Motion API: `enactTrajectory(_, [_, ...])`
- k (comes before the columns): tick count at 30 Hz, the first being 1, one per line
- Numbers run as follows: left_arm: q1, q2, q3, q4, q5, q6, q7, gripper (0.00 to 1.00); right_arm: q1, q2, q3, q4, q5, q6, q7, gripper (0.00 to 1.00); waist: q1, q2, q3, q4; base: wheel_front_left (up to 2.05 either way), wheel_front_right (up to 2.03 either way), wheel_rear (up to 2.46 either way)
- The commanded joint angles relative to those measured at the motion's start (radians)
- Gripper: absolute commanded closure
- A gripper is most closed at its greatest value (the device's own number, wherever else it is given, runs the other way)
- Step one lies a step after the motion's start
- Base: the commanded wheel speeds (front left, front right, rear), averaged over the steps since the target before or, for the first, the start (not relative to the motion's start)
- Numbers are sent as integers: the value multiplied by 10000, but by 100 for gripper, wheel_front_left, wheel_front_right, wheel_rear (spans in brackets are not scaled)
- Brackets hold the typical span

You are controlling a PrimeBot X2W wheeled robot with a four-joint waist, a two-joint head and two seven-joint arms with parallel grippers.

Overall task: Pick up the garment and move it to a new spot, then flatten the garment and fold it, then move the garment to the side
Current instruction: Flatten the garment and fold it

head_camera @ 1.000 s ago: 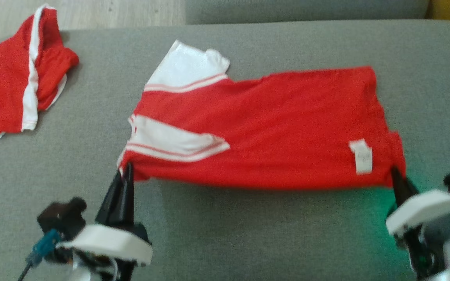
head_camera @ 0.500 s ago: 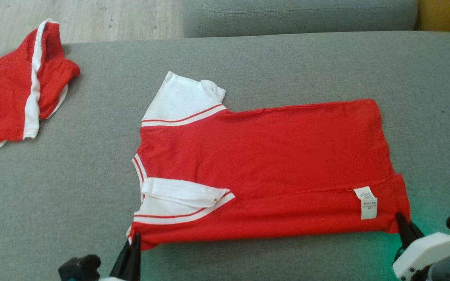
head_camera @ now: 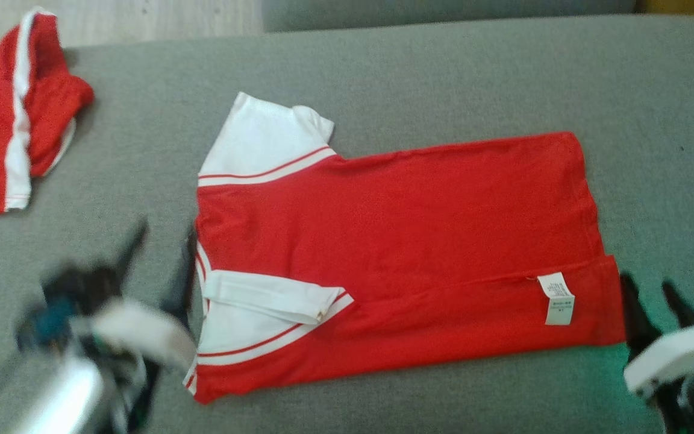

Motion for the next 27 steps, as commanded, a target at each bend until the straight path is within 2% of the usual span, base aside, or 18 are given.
enactTrajectory(1, [-1782,672,590,-479,313,-262,492,0,-858,-108,238,-754,-183,75,33,0,0,0,407,-188,0,0,0])
enactTrajectory(7, [-5455,1561,396,273,713,-1601,2351,0,-2259,-108,842,-1543,-739,75,458,0,0,0,1452,-775,0,0,0])
enactTrajectory(13, [-7330,1615,83,2105,691,-2318,3586,0,-3330,-108,1657,-1846,-825,75,604,0,0,0,2508,-1430,0,0,0])
enactTrajectory(20, [-7902,1841,213,3580,626,-2428,3821,0,-3977,-108,2303,-2046,-757,75,423,0,0,0,3535,-2020,0,0,0])
enactTrajectory(27, [-7995,1842,281,4066,362,-2512,3945,0,-4111,-108,2428,-2022,-661,75,189,0,0,0,3900,-2170,0,0,0])
